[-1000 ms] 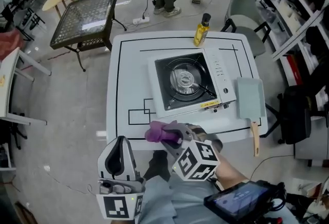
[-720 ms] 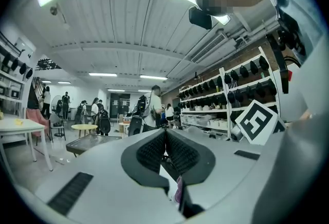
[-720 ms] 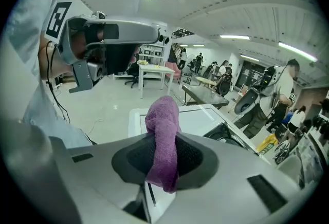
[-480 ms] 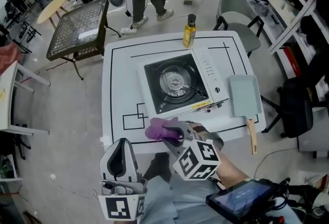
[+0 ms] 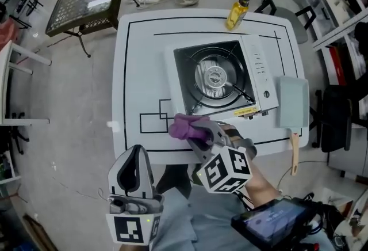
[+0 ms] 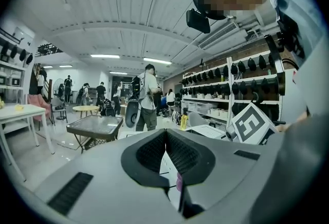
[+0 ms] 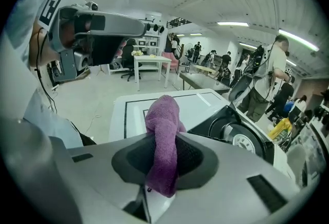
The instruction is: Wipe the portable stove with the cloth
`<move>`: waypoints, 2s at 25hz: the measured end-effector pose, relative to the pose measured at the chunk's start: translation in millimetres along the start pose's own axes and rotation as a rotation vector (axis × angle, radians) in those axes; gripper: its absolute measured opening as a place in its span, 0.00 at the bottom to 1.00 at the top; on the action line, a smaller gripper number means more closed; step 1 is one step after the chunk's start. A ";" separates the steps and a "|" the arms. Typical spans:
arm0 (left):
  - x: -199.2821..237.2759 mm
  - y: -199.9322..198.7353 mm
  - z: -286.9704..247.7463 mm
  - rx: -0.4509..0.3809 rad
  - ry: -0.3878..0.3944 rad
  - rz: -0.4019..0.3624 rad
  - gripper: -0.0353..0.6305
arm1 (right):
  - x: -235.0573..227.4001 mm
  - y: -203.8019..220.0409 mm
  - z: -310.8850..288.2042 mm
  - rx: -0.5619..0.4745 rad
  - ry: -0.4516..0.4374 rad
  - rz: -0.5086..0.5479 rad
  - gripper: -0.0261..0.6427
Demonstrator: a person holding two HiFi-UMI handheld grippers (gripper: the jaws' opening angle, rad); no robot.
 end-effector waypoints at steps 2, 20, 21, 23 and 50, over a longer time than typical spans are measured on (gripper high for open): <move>-3.7 2.1 -8.1 0.007 0.017 -0.001 0.08 | -3.5 4.6 -1.2 0.004 -0.009 -0.015 0.20; -78.9 -25.1 -60.3 -0.053 0.215 -0.053 0.08 | -77.7 78.3 61.4 0.011 0.178 -0.226 0.19; -83.9 -26.6 -63.2 -0.057 0.228 -0.056 0.08 | -82.4 83.1 65.5 0.010 0.192 -0.238 0.20; -93.5 -28.7 -68.8 -0.061 0.252 -0.059 0.08 | -90.6 91.2 72.9 0.006 0.216 -0.263 0.20; -186.0 -96.3 -50.5 -0.217 0.396 -0.121 0.08 | -134.8 126.3 250.5 -0.289 0.549 -0.516 0.20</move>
Point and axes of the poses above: the fingertips, and each gripper's own axes: z backward along the fingers, x to its left, y out of its underside, the point moved 3 cm from there along z, backward along the fingers, and after that the axes turned 11 degrees about -z, right-handed, at the moved point
